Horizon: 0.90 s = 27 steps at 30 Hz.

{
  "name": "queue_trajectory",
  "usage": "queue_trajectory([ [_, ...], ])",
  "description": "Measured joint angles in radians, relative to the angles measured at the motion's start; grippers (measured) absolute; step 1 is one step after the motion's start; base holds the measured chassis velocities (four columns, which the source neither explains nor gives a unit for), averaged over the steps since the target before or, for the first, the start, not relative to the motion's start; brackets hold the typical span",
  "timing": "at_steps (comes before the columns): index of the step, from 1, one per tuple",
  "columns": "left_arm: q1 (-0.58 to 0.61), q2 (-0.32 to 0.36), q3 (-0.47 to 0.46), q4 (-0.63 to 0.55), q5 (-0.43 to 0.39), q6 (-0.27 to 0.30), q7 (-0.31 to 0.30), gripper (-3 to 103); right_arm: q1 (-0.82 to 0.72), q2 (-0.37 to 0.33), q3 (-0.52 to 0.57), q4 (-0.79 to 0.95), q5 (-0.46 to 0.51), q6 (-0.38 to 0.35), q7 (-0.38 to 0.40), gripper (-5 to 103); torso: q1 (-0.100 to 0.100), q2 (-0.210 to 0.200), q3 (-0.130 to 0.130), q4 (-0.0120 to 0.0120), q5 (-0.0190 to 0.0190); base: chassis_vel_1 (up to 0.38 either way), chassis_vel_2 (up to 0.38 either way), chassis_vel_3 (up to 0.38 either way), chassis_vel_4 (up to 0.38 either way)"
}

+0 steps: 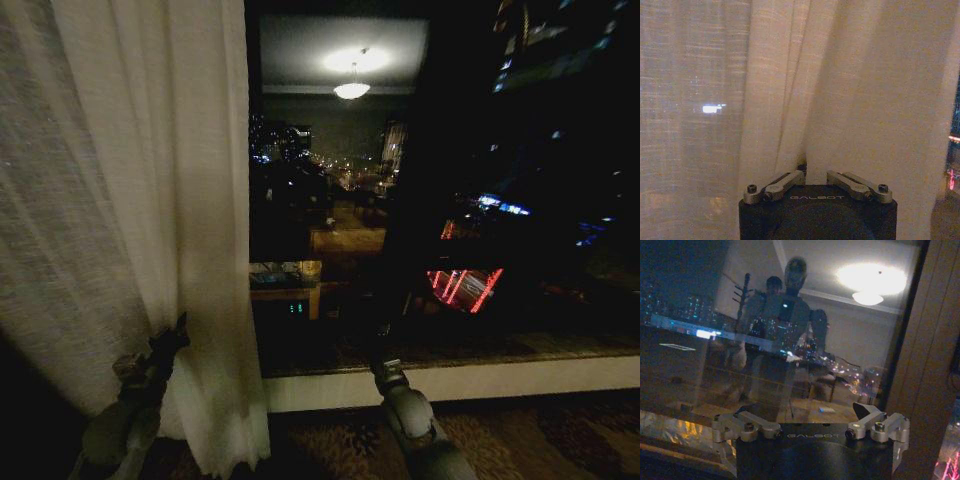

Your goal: Open the curtains by pulling them apart, changing their state from closed to fully open.

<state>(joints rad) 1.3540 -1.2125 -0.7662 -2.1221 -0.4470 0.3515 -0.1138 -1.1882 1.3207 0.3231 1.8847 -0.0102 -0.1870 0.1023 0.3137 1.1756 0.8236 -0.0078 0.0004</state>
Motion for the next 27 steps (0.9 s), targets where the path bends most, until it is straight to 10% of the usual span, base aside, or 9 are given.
queue_trajectory([
  [27, 0.003, -0.003, -0.020, 0.019, 0.021, 0.001, -0.001, 0, 0.015, -0.010, 0.000, -0.029, 0.031, 0.039, -0.002, 100, 0.000, 0.000, 0.000, 0.0001, 0.0001, 0.079, 0.074, -0.069, -0.071],
])
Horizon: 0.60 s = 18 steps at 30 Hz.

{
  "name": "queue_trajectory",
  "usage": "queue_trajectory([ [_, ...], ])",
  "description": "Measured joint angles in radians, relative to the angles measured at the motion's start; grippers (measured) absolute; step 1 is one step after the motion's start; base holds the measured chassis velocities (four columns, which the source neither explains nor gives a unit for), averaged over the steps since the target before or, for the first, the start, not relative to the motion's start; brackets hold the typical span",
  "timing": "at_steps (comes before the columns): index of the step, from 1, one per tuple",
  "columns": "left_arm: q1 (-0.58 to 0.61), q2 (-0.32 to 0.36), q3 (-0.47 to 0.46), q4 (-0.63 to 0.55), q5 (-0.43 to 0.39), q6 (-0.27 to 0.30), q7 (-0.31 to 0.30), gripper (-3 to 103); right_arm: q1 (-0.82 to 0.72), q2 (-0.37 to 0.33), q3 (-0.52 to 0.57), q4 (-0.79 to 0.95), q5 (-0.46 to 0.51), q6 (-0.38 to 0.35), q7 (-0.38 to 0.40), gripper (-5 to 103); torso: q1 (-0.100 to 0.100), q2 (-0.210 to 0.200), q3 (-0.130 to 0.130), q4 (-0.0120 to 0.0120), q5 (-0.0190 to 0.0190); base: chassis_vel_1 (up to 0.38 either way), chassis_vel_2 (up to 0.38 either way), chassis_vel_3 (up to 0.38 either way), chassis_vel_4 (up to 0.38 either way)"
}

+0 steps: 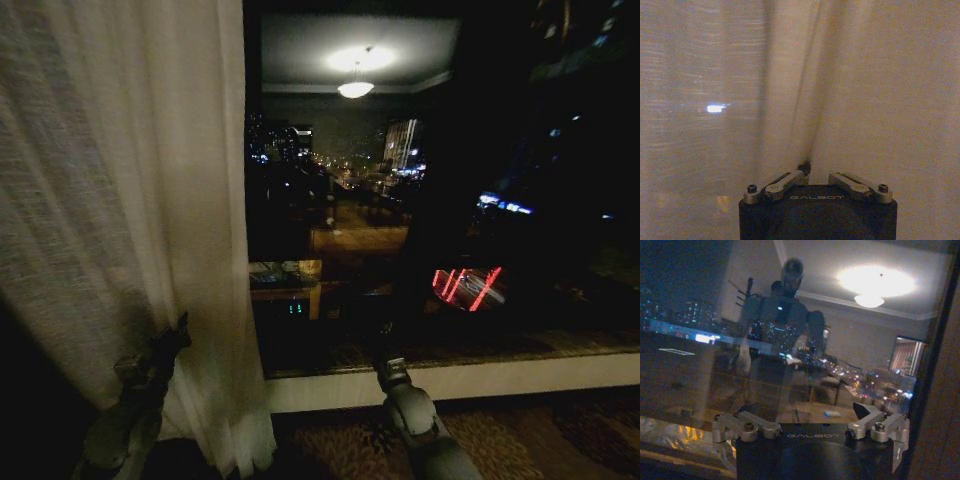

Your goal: Open the curtains by pulling them apart, changing their state from closed to fully open.

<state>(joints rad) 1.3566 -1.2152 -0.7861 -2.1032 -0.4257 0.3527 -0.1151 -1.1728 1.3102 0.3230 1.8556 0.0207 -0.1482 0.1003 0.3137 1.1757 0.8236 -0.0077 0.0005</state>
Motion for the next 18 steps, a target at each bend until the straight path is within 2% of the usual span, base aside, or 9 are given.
queue_trajectory([
  [5, -0.021, 0.007, -0.045, 0.042, 0.015, -0.004, -0.061, 0, -0.002, 0.008, -0.012, -0.005, -0.002, 0.009, -0.001, 100, 0.000, 0.000, 0.000, 0.0002, -0.0005, 0.000, 0.000, 0.000, 0.000],
  [7, -0.051, 0.022, -0.098, 0.092, 0.033, -0.011, -0.118, 0, -0.003, 0.007, -0.015, -0.005, -0.003, 0.010, -0.001, 100, 0.000, 0.000, 0.000, -0.0001, -0.0005, 0.000, 0.000, 0.000, 0.000],
  [9, -0.058, 0.026, -0.115, 0.107, 0.041, -0.014, -0.129, 0, -0.003, 0.005, -0.015, -0.004, -0.003, 0.010, -0.001, 100, 0.000, 0.000, 0.000, 0.0000, -0.0003, 0.000, 0.000, 0.000, 0.000],
  [12, -0.085, 0.053, -0.203, 0.186, 0.061, -0.031, -0.197, 0, -0.004, -0.004, -0.010, 0.005, -0.003, 0.011, -0.001, 100, 0.000, 0.000, 0.000, 0.0001, -0.0003, 0.000, 0.000, 0.000, 0.000],
  [13, -0.085, 0.053, -0.203, 0.186, 0.061, -0.031, -0.197, 0, -0.004, -0.004, -0.010, 0.005, -0.003, 0.011, -0.001, 100, 0.000, 0.000, 0.000, 0.0001, -0.0003, 0.000, 0.000, 0.000, 0.000],
  [16, -0.101, 0.083, -0.287, 0.268, 0.062, -0.048, -0.258, 0, -0.006, -0.012, -0.007, 0.008, -0.002, 0.011, -0.001, 100, 0.000, 0.000, 0.000, 0.0000, -0.0007, 0.000, 0.000, 0.000, 0.000],
  [18, -0.102, 0.089, -0.302, 0.281, 0.061, -0.049, -0.269, 0, -0.007, -0.012, -0.007, 0.008, -0.002, 0.011, -0.001, 100, 0.000, 0.000, 0.000, 0.0000, -0.0005, 0.000, 0.000, 0.000, 0.000],
])
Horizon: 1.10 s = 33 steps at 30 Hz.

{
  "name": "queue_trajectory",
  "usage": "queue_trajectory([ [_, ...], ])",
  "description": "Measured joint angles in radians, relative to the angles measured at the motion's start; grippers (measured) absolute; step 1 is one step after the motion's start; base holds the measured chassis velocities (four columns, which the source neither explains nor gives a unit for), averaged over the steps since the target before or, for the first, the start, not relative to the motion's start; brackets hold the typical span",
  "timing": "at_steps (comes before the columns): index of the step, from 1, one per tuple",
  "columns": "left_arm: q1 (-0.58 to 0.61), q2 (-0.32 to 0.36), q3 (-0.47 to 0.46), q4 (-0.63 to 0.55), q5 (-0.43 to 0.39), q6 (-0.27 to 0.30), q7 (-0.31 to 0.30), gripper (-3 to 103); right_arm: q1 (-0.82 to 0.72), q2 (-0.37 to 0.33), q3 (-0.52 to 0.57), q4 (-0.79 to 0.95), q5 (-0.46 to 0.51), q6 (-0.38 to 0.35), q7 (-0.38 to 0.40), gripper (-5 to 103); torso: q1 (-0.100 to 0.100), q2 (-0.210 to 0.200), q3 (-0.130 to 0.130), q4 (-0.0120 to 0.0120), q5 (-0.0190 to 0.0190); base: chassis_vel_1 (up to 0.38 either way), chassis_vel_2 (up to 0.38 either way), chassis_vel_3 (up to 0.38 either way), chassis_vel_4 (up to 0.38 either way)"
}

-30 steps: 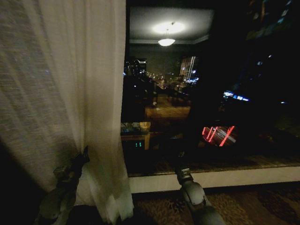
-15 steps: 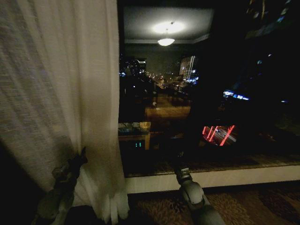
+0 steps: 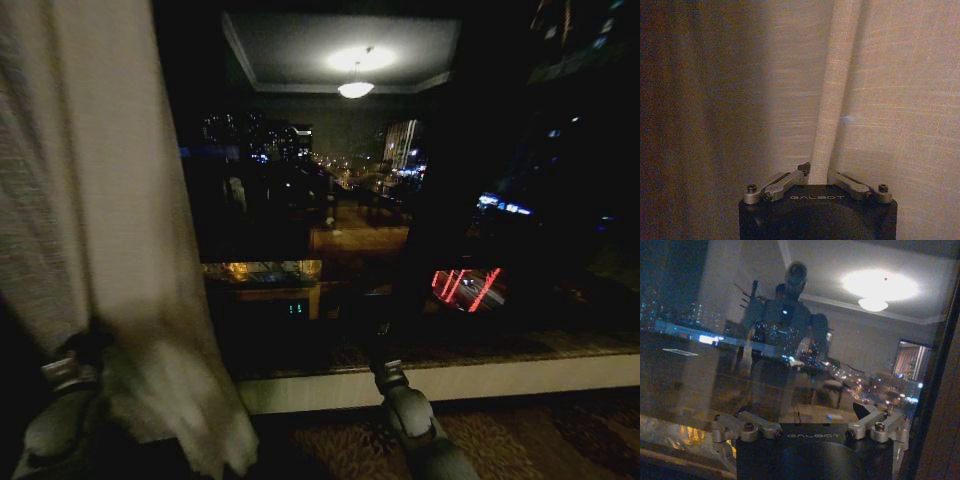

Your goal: Open the curtains by pulling them apart, changing their state from closed to fully open.

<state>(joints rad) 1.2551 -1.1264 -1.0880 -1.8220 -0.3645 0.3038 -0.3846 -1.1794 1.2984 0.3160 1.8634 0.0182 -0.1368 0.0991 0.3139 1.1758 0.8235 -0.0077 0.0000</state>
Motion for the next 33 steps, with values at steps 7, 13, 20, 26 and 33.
queue_trajectory([
  [7, 0.016, 0.045, -0.097, 0.052, 0.001, 0.008, -0.089, 0, -0.002, 0.015, -0.025, -0.001, -0.003, 0.001, 0.000, 100, 0.000, 0.000, 0.000, 0.0005, -0.0004, 0.000, 0.000, 0.000, 0.000],
  [13, 0.067, 0.011, -0.053, -0.066, 0.012, 0.023, 0.065, 11, 0.002, 0.015, -0.029, 0.001, -0.004, 0.001, 0.000, 100, 0.000, 0.000, 0.000, 0.0001, 0.0000, 0.000, 0.000, 0.000, 0.000],
  [20, 0.126, -0.046, 0.014, -0.192, -0.018, 0.068, 0.242, 32, 0.013, 0.006, -0.007, -0.020, -0.002, 0.004, 0.000, 100, 0.000, 0.000, 0.000, 0.0000, 0.0003, 0.000, 0.000, 0.000, 0.000],
  [26, 0.181, -0.090, 0.051, -0.289, -0.090, 0.102, 0.353, 54, 0.039, 0.014, 0.001, -0.055, 0.000, 0.011, 0.000, 100, 0.000, 0.000, 0.000, 0.0001, 0.0004, 0.000, 0.000, 0.000, 0.000],
  [33, 0.160, -0.072, 0.082, -0.283, -0.106, 0.106, 0.385, 86, 0.053, 0.030, 0.000, -0.086, -0.002, 0.016, -0.001, 100, 0.000, 0.000, 0.000, 0.0001, 0.0003, 0.000, 0.000, 0.000, 0.000],
])
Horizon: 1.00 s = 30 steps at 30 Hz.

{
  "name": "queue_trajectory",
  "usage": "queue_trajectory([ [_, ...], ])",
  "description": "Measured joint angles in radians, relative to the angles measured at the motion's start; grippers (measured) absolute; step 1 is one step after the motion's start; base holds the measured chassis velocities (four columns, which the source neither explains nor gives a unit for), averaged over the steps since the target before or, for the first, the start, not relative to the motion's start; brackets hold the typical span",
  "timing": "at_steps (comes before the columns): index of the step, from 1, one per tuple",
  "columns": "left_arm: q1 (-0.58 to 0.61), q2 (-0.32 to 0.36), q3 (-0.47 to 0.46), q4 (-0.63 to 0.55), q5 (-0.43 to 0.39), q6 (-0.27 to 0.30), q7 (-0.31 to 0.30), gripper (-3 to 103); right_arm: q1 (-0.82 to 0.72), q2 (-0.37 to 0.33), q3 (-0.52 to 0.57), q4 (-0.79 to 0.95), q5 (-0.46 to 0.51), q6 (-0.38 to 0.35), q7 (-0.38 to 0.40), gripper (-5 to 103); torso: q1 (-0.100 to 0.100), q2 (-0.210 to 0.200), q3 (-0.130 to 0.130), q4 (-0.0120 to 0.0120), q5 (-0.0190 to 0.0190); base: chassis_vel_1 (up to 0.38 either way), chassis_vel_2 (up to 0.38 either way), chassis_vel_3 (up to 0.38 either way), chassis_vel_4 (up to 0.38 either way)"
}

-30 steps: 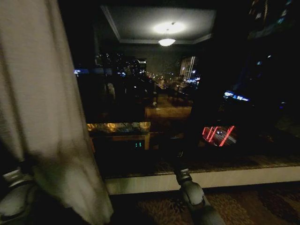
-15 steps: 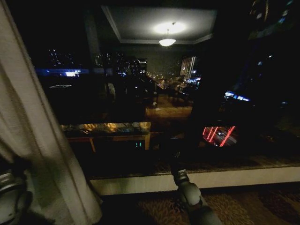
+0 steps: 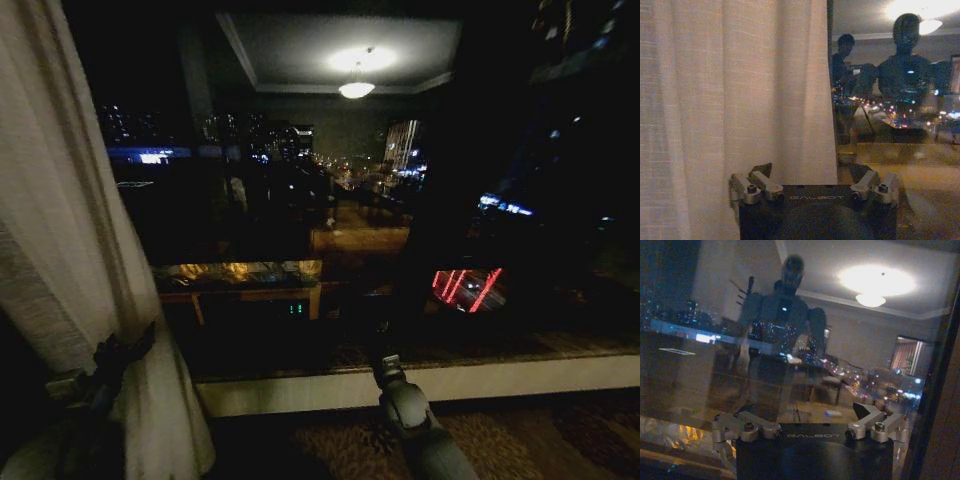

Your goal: Open the curtains by pulling them apart, changing their state from closed to fully open.

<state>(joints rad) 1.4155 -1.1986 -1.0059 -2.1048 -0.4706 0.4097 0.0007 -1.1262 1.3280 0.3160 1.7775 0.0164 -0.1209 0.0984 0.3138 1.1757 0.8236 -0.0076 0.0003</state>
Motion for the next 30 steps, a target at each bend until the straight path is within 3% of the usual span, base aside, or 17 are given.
queue_trajectory([
  [5, -0.035, 0.021, 0.030, 0.018, 0.000, 0.002, -0.003, 98, 0.003, 0.005, 0.000, -0.008, -0.003, 0.001, 0.000, 100, 0.000, 0.000, 0.000, -0.0001, 0.0000, 0.000, 0.000, 0.000, 0.000],
  [22, -0.203, 0.087, 0.137, 0.170, 0.017, 0.005, -0.045, 103, 0.023, 0.024, -0.024, -0.018, -0.029, -0.002, 0.001, 100, 0.000, 0.000, 0.000, 0.0000, -0.0003, 0.000, 0.000, 0.000, 0.000],
  [25, -0.245, 0.096, 0.167, 0.191, 0.052, 0.002, -0.053, 95, 0.022, 0.022, -0.026, -0.017, -0.030, -0.002, 0.001, 100, 0.000, 0.000, 0.000, -0.0001, -0.0002, 0.000, 0.000, 0.000, 0.000],
  [27, -0.272, 0.101, 0.197, 0.193, 0.064, 0.018, -0.097, 85, 0.024, 0.020, -0.027, -0.015, -0.030, -0.003, 0.002, 100, 0.000, 0.000, 0.000, -0.0001, -0.0002, 0.000, 0.000, 0.000, 0.000],
  [28, -0.272, 0.101, 0.197, 0.193, 0.064, 0.018, -0.097, 85, 0.024, 0.020, -0.027, -0.015, -0.030, -0.003, 0.002, 100, 0.000, 0.000, 0.000, -0.0001, -0.0002, 0.000, 0.000, 0.000, 0.000],
  [30, -0.297, 0.101, 0.230, 0.195, 0.067, 0.050, -0.182, 74, 0.025, 0.020, -0.028, -0.015, -0.030, -0.003, 0.002, 100, 0.000, 0.000, 0.000, -0.0002, 0.0000, 0.000, 0.000, 0.000, 0.000],
])
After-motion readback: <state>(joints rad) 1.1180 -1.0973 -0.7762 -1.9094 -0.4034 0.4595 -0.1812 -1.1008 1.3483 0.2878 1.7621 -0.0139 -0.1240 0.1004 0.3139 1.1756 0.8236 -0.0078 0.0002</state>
